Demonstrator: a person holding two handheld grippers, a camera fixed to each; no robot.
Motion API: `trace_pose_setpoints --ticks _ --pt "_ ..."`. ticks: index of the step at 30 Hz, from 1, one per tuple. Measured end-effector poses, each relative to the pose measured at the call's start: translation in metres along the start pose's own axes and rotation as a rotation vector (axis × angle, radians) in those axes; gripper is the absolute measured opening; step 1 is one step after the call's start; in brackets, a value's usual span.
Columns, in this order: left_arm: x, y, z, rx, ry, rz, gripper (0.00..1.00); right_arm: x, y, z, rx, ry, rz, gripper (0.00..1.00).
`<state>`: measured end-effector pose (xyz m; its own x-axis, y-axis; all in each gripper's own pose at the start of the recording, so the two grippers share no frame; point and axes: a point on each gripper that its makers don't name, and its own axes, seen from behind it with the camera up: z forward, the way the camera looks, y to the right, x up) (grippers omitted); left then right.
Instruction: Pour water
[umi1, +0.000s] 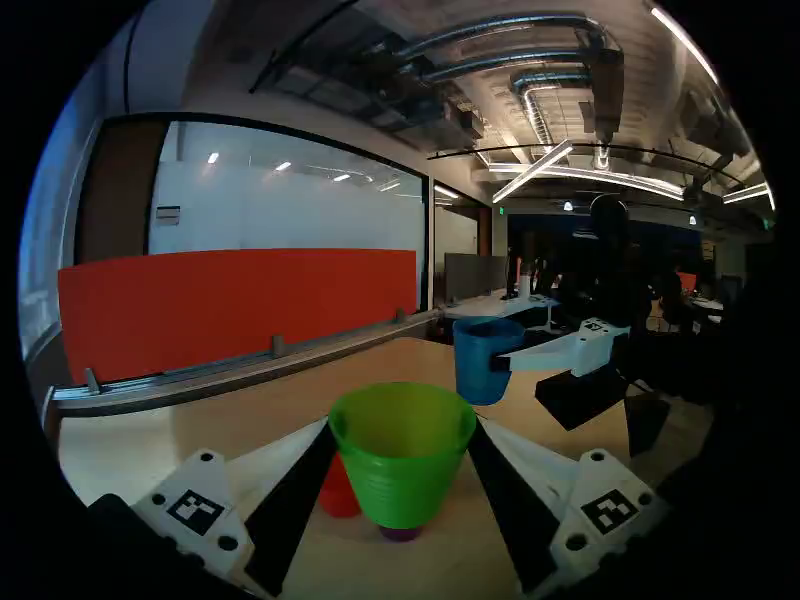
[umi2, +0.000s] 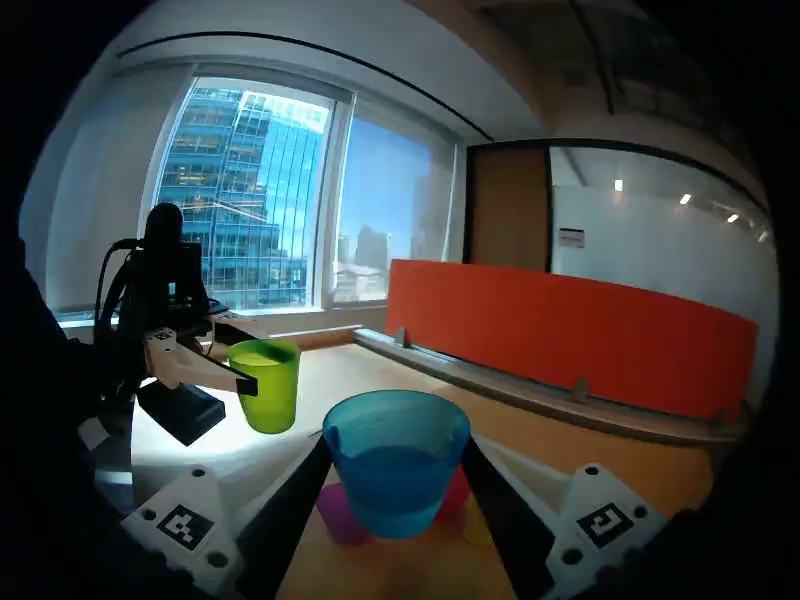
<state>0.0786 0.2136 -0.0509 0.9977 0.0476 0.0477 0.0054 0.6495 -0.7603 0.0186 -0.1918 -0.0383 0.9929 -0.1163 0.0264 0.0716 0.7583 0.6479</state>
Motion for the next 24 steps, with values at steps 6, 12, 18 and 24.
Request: trace_pose_setpoints --ticks 6,12,18,24 --pt "-0.006 0.005 0.004 -0.008 -0.013 0.012 0.89 0.007 -0.002 0.005 0.005 -0.004 -0.046 0.9" --pt "-0.009 0.011 0.008 -0.02 -0.017 0.019 0.88 0.017 -0.003 0.008 0.009 -0.003 -0.102 0.91" --pt "-0.01 0.015 0.011 -0.031 -0.016 0.019 0.88 0.028 -0.003 0.011 0.01 -0.004 -0.177 0.9" --pt "-0.008 0.016 0.015 -0.032 -0.01 0.028 0.88 0.041 -0.003 0.015 0.007 -0.004 -0.258 0.9"
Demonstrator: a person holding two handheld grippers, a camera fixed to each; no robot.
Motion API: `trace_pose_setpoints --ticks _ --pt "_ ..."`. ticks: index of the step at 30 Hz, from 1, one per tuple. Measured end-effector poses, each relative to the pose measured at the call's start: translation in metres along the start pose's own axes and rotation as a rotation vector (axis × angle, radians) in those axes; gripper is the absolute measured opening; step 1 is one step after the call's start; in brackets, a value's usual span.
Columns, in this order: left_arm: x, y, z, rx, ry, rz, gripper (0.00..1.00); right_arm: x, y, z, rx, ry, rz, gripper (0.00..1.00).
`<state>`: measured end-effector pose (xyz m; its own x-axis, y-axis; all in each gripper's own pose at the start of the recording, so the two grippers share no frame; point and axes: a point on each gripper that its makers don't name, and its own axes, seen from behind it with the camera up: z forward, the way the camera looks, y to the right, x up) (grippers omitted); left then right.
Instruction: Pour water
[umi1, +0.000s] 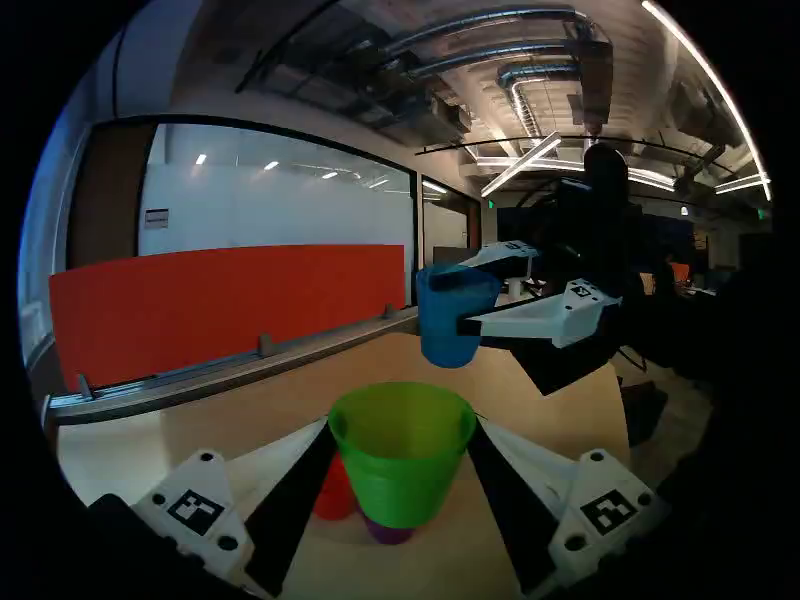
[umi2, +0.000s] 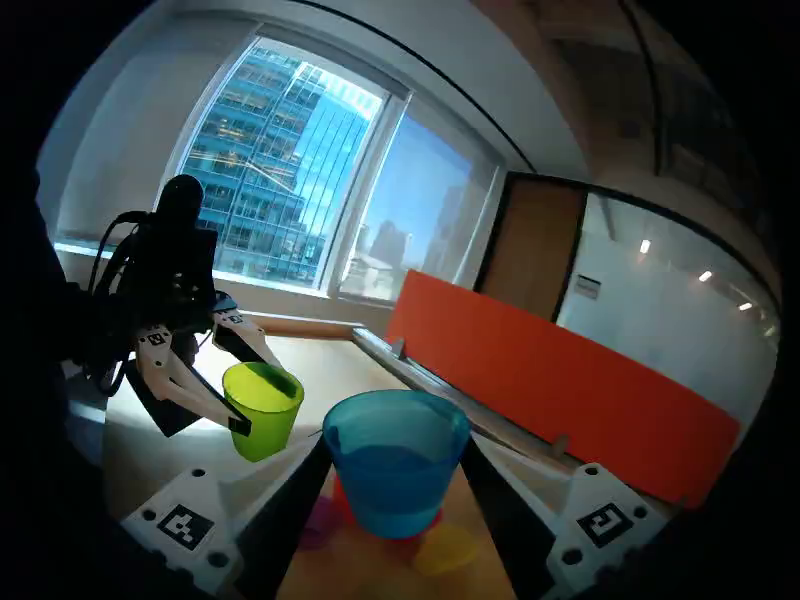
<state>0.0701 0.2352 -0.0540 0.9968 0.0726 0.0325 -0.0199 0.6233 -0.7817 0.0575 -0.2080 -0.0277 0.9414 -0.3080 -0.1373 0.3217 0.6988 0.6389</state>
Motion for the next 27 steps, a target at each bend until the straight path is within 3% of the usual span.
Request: trace_pose_setpoints --ticks 12,27 --pt "0.008 -0.005 0.004 0.013 0.018 -0.004 0.88 0.02 0.004 0.011 -0.004 -0.014 -0.147 0.9" --pt "0.016 0.0 0.011 0.001 0.032 0.0 0.88 0.048 0.009 0.024 -0.019 -0.006 -0.35 0.9"
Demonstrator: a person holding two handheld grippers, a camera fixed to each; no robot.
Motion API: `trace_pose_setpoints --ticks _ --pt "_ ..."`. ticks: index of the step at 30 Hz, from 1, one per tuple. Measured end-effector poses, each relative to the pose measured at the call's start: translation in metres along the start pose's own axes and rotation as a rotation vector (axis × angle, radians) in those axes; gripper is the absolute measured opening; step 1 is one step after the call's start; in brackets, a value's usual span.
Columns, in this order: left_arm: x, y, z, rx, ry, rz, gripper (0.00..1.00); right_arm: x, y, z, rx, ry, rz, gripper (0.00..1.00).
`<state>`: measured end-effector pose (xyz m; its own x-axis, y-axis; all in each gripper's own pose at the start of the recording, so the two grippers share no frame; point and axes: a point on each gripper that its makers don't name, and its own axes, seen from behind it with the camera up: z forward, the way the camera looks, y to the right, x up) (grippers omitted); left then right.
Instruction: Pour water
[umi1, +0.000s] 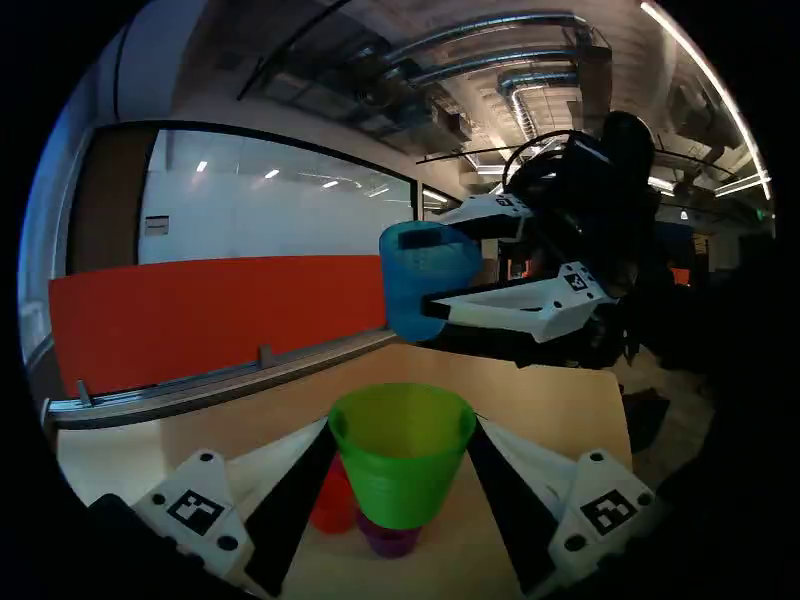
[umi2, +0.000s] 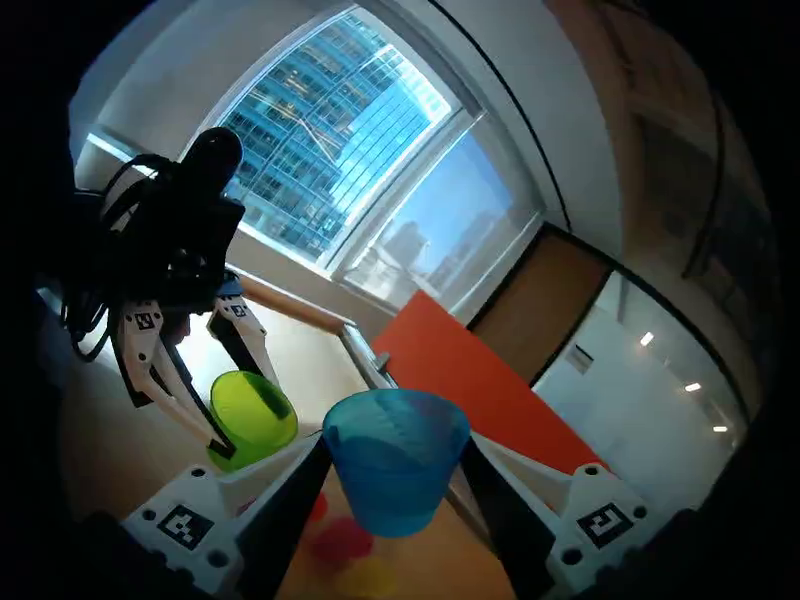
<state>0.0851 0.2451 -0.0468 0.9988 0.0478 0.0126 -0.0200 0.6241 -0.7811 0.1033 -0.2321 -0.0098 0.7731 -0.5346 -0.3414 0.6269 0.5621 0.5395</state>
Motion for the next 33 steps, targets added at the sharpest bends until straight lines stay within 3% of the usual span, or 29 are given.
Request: trace_pose_setpoints --ticks 33 --pt "0.009 0.012 0.011 -0.028 0.017 0.005 0.88 0.022 0.02 0.022 -0.028 0.007 -0.347 0.9"
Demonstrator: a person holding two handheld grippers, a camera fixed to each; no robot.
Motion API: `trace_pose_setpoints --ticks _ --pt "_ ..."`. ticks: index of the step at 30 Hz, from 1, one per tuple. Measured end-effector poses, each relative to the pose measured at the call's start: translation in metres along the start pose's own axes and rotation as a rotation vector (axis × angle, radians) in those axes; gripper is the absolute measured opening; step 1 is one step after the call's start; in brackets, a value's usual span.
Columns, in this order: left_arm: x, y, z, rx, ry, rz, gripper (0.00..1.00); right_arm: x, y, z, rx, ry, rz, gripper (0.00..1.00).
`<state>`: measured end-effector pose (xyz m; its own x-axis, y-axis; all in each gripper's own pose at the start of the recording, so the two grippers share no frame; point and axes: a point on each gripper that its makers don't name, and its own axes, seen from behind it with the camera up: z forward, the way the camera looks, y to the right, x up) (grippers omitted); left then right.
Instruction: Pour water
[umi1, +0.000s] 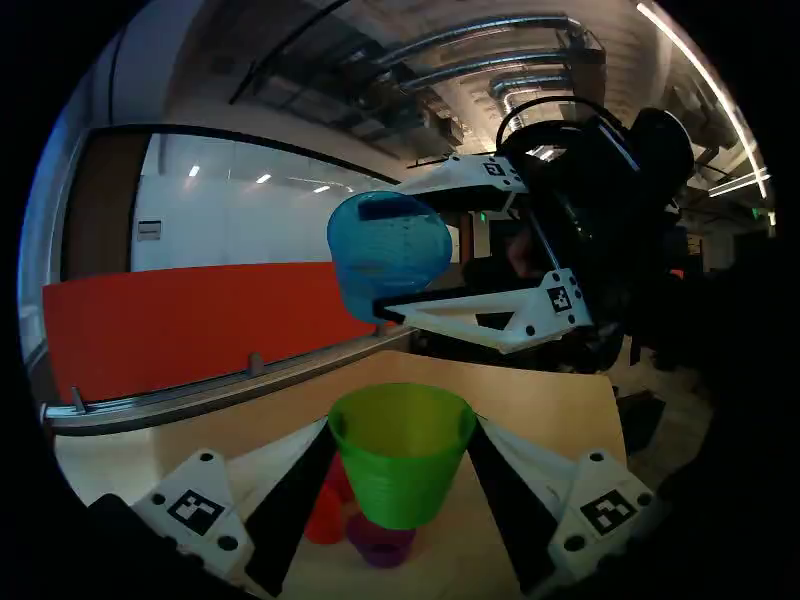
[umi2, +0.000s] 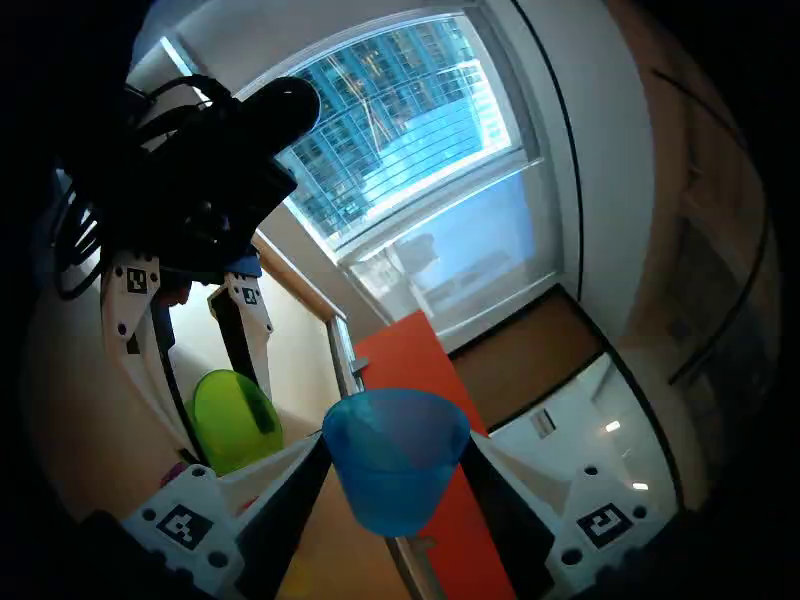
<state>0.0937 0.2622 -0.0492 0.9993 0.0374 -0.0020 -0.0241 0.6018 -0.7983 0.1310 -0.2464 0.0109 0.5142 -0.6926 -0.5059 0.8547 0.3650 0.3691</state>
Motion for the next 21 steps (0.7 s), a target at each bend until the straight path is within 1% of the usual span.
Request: trace_pose_setpoints --ticks 8,21 --pt "0.0009 0.0012 0.002 -0.005 0.003 -0.002 0.88 0.0012 0.0032 0.0026 -0.009 -0.002 -0.069 0.9" --pt "0.0017 0.0055 0.003 -0.015 0.001 0.0 0.88 -0.001 0.0106 0.0025 -0.032 -0.007 -0.13 0.9"
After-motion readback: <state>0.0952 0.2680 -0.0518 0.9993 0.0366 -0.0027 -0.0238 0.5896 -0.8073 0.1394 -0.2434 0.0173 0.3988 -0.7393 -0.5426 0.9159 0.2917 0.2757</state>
